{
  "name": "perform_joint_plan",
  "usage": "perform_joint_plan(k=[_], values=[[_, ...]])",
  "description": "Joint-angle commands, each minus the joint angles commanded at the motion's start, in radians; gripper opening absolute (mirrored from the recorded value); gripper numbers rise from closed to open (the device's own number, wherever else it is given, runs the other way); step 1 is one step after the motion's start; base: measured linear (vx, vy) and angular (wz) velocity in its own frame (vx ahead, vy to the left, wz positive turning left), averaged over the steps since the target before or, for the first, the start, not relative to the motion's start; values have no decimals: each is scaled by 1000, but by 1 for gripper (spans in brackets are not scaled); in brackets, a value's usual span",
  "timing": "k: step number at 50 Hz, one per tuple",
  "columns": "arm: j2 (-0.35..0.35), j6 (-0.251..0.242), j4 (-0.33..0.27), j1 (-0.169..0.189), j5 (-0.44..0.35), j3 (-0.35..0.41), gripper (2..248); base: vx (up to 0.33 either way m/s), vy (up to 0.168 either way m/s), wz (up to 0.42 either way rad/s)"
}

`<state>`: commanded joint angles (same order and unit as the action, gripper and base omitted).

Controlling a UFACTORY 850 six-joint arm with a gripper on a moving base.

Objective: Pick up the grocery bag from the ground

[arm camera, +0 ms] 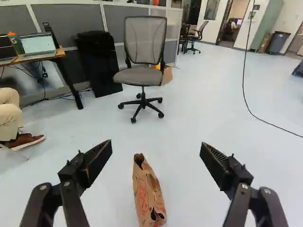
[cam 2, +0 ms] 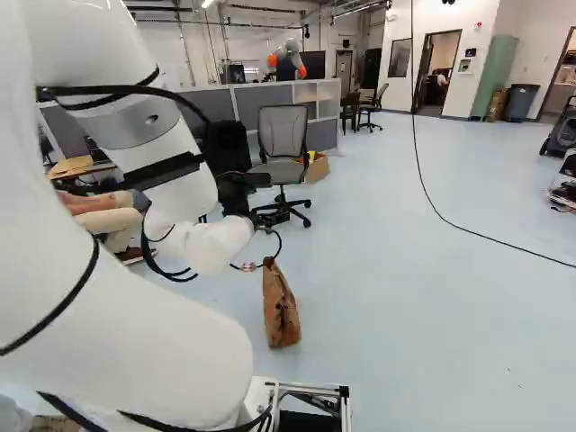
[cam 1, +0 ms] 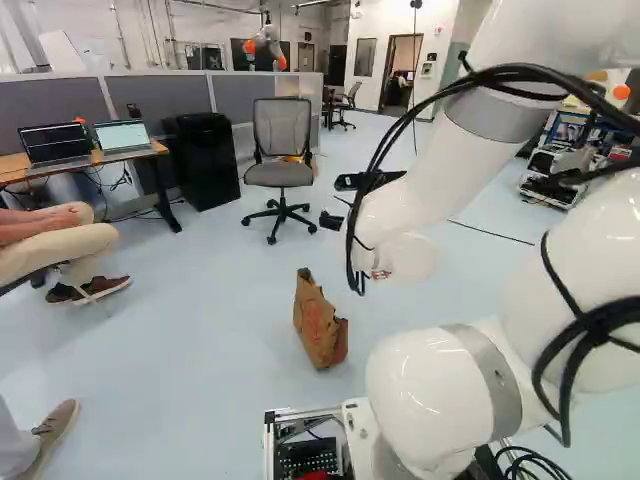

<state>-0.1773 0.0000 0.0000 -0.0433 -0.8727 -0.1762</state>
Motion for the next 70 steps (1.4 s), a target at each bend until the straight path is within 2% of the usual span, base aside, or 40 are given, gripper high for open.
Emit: perform_joint_plan(k=[13, 35, 54, 70], values=[[116, 0, 0, -31, 0, -109, 247, 0, 0, 0], [302, 0, 0, -36, 16, -301, 247, 0, 0, 0], [449, 0, 0, -40, 152, -468, 247, 0, 0, 0], [626, 0, 2, -45, 300, -623, 247, 0, 0, 0]])
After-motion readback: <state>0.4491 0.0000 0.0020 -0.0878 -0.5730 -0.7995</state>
